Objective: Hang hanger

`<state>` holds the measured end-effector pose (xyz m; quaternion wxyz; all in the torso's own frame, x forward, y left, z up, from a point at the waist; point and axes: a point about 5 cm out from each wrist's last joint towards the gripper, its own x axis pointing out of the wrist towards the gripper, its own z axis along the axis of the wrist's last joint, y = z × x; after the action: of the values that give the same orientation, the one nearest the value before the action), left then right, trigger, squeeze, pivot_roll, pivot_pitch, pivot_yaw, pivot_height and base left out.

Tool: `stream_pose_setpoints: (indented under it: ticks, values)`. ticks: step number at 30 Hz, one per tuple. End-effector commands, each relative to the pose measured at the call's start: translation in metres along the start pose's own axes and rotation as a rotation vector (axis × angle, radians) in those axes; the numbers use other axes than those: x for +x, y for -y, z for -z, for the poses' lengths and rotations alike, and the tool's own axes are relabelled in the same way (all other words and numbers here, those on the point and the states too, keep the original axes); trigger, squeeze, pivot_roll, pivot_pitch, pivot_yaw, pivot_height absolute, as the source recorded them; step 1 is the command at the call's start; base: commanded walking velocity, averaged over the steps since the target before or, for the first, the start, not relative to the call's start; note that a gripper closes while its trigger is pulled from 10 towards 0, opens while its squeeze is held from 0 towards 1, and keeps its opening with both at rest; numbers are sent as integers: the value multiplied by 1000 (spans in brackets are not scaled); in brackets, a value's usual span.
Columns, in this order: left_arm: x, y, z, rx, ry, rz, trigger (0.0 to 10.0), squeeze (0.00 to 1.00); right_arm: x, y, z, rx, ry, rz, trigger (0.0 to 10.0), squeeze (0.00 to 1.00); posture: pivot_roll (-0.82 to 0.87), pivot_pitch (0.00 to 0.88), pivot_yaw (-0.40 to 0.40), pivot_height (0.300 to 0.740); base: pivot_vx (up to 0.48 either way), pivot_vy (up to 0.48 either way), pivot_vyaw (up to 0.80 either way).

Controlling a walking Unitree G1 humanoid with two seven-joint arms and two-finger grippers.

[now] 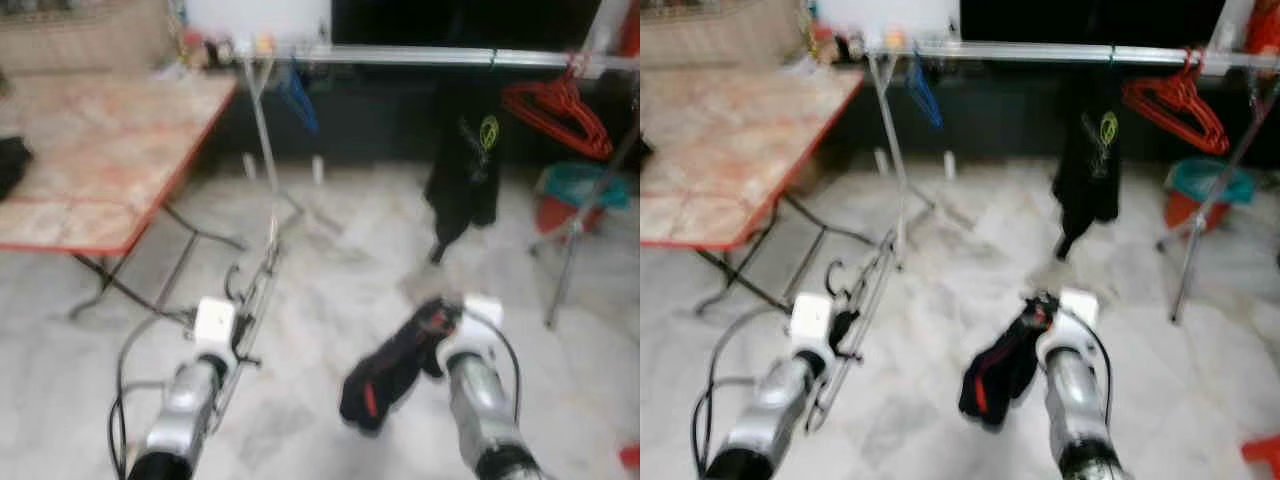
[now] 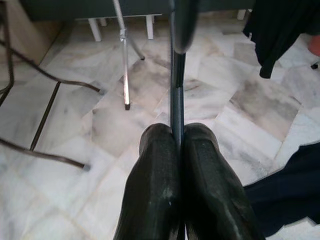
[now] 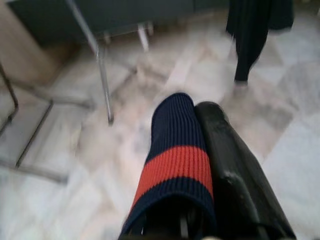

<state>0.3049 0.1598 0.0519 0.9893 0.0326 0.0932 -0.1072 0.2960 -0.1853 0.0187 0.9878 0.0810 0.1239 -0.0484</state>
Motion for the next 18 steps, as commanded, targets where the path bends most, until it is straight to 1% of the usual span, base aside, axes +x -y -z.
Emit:
stream_pose_setpoints:
  ticks: [1, 5, 13, 17, 18]
  values:
    - [0, 0, 0, -1, 0, 1, 10000, 0, 3, 0, -8, -1, 29, -2, 10000, 0, -43, 0, 48, 740, -300, 0, 0]
    - [-1, 0, -1, 6, -4, 30, 10000, 0, 5, -2, -10, -9, 29, -7, 10000, 0, -38, 0, 46, 740, -300, 0, 0]
    - [-2, -2, -1, 21, -12, 52, 10000, 0, 8, -3, -15, -21, 29, -15, 10000, 0, -32, 0, 43, 740, -296, 0, 0]
    - [-2, -1, -1, 55, -33, 64, 10000, 0, 10, -4, -18, -27, 31, -20, 10000, 0, -33, 0, 41, 740, 0, 0, 0]
    - [-2, 0, -1, 64, -37, 85, 10000, 0, 11, -4, -20, -37, 28, -21, 10000, 0, -31, 0, 40, 740, 0, 0, 0]
